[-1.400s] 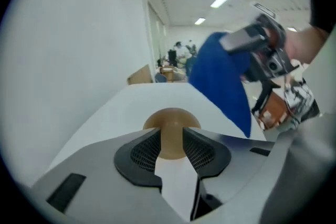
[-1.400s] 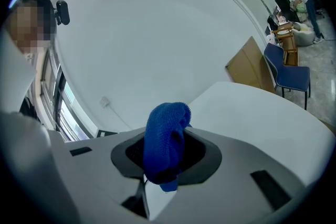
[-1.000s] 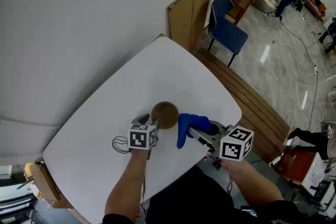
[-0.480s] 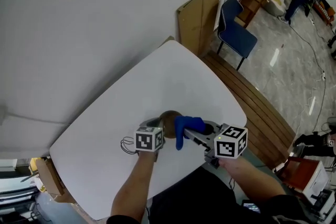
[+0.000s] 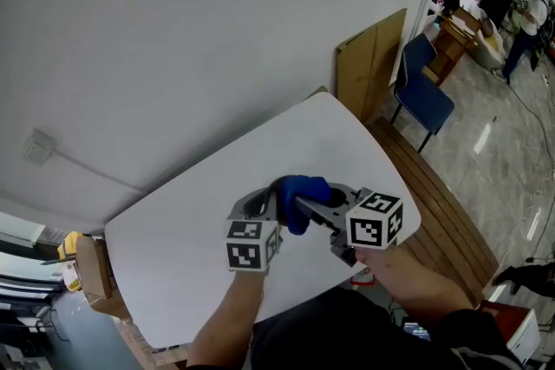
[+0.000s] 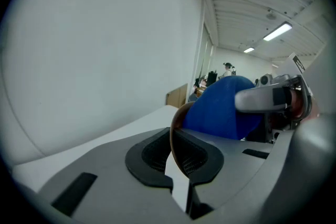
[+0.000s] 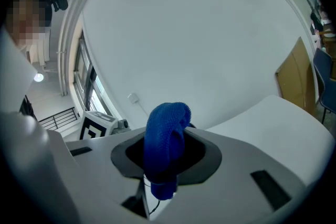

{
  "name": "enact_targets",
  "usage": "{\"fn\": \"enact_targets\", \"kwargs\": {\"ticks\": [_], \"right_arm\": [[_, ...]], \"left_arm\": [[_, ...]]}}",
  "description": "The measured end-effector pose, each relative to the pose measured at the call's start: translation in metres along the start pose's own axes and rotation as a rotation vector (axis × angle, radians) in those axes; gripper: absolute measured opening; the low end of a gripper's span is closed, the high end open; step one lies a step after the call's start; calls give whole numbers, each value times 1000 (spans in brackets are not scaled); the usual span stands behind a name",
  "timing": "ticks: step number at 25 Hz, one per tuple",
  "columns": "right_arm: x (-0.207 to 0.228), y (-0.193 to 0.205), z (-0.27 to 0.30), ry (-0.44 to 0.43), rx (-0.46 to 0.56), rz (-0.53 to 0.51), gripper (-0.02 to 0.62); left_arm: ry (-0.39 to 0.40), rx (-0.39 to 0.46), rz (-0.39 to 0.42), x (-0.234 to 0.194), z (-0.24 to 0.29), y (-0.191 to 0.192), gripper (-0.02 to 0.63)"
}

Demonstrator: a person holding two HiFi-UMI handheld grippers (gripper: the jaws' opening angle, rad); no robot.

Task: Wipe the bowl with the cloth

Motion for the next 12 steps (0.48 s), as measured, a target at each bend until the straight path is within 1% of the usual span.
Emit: {"fn": "enact_targets", "kwargs": {"ticks": [4,6,9,12], "right_arm": [[-30,-12,15,3,19,-62,77],[-45,-17,18,8,37,-87,77],[-64,-22,29,27,53,-129,77],[-83,-21,42,38,48,-155,77]], "left_arm": [[-90,103,127,2,-42,-25,20],[-123,145,177,4,-62,-33,23],[-154,195,219,2,-84,-38,29],[-162,229,230,-3,-102,-41,35]]}}
Point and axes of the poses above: the fingertips, and each gripper's own axes: z forward along the fingers, x to its right, y out of its underside, the point moved 10 cm from there along -z, backward along the fingers, and after that the axes turned 3 degrees about z, right-handed, at the moved point
